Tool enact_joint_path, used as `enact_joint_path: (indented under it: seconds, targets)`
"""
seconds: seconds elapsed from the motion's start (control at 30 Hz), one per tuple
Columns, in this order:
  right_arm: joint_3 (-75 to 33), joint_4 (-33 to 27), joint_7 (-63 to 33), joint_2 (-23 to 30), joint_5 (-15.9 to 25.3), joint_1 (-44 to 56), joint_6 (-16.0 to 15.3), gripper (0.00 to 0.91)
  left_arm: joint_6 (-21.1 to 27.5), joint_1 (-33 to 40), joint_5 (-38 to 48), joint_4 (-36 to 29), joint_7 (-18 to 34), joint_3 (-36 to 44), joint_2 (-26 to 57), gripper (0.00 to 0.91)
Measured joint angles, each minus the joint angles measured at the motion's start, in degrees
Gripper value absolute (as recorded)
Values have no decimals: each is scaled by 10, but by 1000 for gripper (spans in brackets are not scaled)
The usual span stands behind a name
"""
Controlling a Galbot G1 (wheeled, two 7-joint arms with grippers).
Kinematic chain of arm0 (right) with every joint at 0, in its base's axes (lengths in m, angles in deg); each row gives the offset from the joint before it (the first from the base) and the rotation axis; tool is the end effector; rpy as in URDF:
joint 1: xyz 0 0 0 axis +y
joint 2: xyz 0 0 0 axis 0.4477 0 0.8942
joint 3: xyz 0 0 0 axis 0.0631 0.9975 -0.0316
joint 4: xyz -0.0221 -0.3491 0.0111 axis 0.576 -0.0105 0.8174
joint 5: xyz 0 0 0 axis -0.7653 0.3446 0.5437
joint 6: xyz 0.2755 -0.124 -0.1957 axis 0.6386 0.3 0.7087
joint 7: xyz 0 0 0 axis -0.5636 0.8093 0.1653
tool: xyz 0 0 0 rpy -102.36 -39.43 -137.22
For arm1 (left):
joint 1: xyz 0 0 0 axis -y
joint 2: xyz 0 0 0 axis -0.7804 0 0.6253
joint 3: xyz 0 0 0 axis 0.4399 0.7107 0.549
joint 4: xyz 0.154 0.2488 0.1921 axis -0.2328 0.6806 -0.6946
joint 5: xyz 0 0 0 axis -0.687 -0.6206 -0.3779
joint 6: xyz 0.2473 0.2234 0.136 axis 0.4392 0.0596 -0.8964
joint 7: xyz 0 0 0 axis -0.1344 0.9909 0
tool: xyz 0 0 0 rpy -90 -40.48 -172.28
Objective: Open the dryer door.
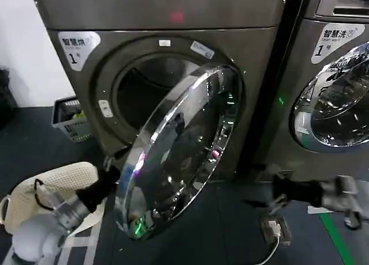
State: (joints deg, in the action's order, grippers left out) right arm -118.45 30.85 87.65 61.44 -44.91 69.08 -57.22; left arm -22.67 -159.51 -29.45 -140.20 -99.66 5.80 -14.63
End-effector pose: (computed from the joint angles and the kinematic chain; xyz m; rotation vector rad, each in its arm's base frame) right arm 0.3106 -0.2390 -0.1858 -1.8333 2.4502 -0.4163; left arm 0.2509 0.1212 -0.2009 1.0788 2.8802 0.1916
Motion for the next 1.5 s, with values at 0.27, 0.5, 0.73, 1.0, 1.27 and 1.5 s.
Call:
enact_joint_path:
  seconds: [0.27, 0.5, 0.73, 1.0, 1.27, 1.5]
  targets:
    - [-140, 25, -38, 22, -22, 59, 1, 907, 3, 6, -2, -3, -15, 33, 5, 907]
    - [-232, 55, -127, 54, -59, 101, -16, 907, 4, 7, -6, -14, -21, 67, 11, 907]
    - [-314, 96, -326, 92, -140, 143, -19, 907, 3, 12, 18, -27, -22, 104, 21, 907]
    - [-372, 115, -506, 109, -183, 181, 22, 907, 6, 40, 31, -27, -21, 157, 34, 907]
    - [-468, 108, -626, 82, -126, 229, 11, 907, 3, 82, 35, -17, -25, 223, 31, 907]
    - [-568, 101, -638, 74, -130, 255, -32, 907, -9, 129, 58, 4, -16, 305, 46, 907]
